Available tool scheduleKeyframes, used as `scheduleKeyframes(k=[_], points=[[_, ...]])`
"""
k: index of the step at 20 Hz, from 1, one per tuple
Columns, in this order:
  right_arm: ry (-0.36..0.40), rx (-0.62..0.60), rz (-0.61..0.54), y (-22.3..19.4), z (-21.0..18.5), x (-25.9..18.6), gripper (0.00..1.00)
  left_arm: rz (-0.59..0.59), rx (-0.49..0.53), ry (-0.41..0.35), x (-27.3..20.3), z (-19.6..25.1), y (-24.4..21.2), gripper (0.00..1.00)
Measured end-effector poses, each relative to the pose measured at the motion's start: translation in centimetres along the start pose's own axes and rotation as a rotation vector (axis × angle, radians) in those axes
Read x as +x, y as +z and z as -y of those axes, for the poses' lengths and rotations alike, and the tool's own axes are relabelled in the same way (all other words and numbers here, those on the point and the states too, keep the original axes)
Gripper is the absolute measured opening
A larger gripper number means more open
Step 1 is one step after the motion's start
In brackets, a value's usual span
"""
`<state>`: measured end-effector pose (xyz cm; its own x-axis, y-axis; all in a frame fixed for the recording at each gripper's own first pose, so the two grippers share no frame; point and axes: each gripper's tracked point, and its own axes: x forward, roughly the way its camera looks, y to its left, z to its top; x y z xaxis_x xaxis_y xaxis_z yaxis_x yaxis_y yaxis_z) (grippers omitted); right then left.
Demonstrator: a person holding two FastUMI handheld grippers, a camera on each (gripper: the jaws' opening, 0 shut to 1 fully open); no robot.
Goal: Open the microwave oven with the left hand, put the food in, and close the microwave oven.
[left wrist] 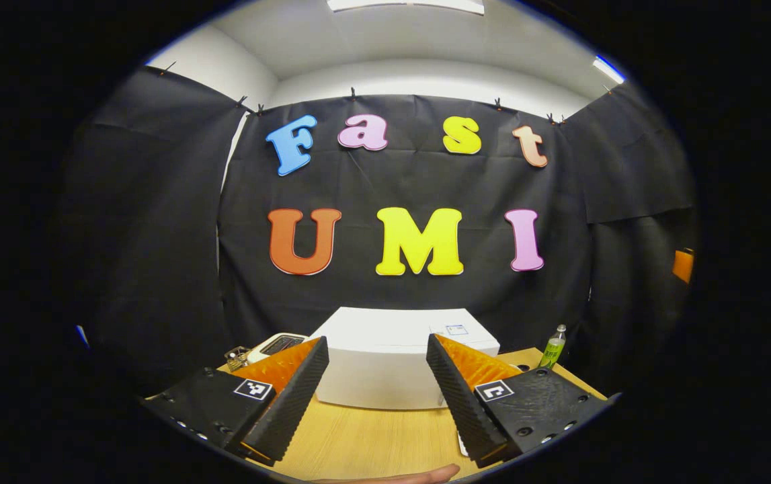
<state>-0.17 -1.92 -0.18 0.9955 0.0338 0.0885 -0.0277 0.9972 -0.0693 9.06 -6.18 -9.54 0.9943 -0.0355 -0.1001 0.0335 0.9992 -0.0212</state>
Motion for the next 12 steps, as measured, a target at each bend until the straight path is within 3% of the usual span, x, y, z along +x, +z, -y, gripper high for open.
scheduleKeyframes(k=[4,7,8,12], points=[[0.020,0.015,0.010,0.1,0.7,-0.7,0.92,-0.053,-0.022,-0.062,4.4,3.9,-4.2,0.93],[0.022,0.016,0.025,0.0,1.5,-1.0,0.91,-0.048,-0.011,-0.060,7.7,5.2,-6.9,0.93],[0.027,0.014,0.028,0.0,1.7,-1.1,1.00,-0.045,-0.014,-0.060,8.9,5.7,-7.8,0.93],[0.042,0.009,0.025,-0.8,2.2,-0.8,1.00,-0.130,-0.041,-0.127,12.6,9.1,-13.7,0.94]])
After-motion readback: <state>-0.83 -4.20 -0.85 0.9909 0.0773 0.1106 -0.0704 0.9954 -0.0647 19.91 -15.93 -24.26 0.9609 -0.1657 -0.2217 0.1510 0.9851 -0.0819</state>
